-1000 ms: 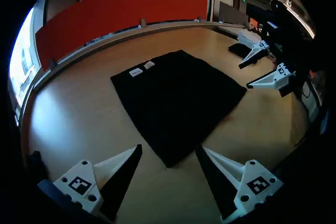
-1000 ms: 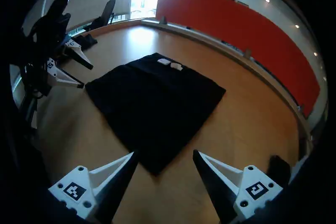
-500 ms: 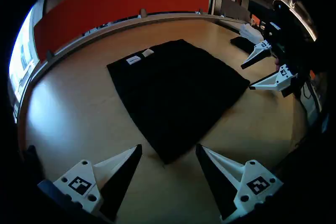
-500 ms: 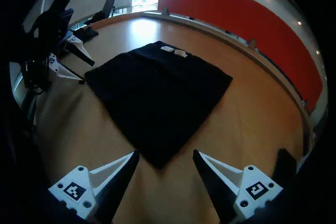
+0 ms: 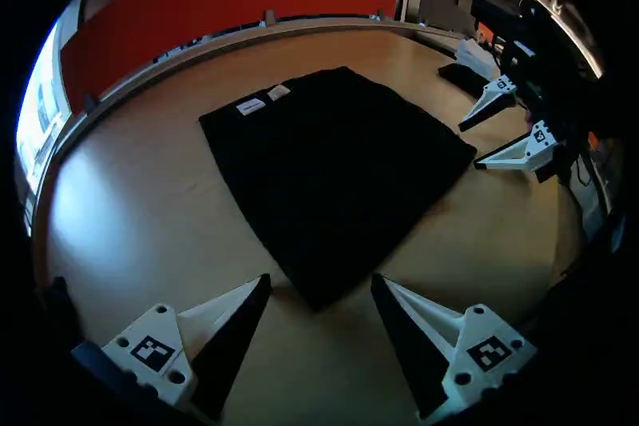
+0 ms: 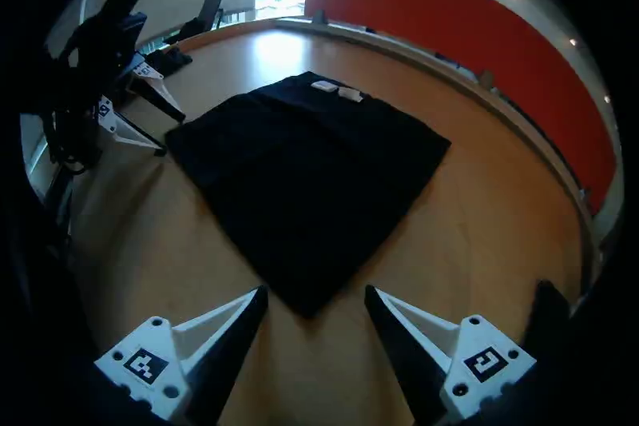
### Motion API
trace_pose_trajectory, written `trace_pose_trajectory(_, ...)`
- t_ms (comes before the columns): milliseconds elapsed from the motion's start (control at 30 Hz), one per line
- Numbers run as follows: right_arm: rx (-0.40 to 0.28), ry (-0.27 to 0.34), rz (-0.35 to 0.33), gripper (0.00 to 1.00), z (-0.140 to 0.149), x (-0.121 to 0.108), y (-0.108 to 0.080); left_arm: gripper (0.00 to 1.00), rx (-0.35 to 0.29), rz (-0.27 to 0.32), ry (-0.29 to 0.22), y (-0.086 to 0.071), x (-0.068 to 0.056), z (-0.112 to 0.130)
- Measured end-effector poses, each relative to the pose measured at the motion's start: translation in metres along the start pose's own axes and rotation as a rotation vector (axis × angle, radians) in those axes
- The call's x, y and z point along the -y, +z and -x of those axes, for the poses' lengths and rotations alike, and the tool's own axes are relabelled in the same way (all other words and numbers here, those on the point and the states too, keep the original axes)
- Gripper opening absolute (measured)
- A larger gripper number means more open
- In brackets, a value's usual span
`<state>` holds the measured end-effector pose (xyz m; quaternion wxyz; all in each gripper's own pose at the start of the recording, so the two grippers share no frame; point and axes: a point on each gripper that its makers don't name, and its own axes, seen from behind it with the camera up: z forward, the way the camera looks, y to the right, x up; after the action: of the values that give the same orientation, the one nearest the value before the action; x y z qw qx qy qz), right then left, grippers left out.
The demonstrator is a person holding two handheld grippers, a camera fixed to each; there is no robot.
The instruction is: Fold towel
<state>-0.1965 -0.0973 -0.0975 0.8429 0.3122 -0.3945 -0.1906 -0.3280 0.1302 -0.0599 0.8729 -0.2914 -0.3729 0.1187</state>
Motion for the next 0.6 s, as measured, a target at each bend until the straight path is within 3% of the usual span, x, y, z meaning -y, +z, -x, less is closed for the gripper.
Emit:
trace_pose_trajectory(200, 0.000, 0.017, -0.024, 0.83, 0.0015, 0.0035, -0.0002, 0.79, 0.006, -0.023, 0.020, 0.0013, 0.0020, 0.0015)
trace_pose_trajectory(600, 0.005, 0.039, -0.044, 0.61, 0.0033, 0.0061, -0.0005, 0.54, 0.023, -0.017, 0.022, 0.0006, -0.0007, 0.0021)
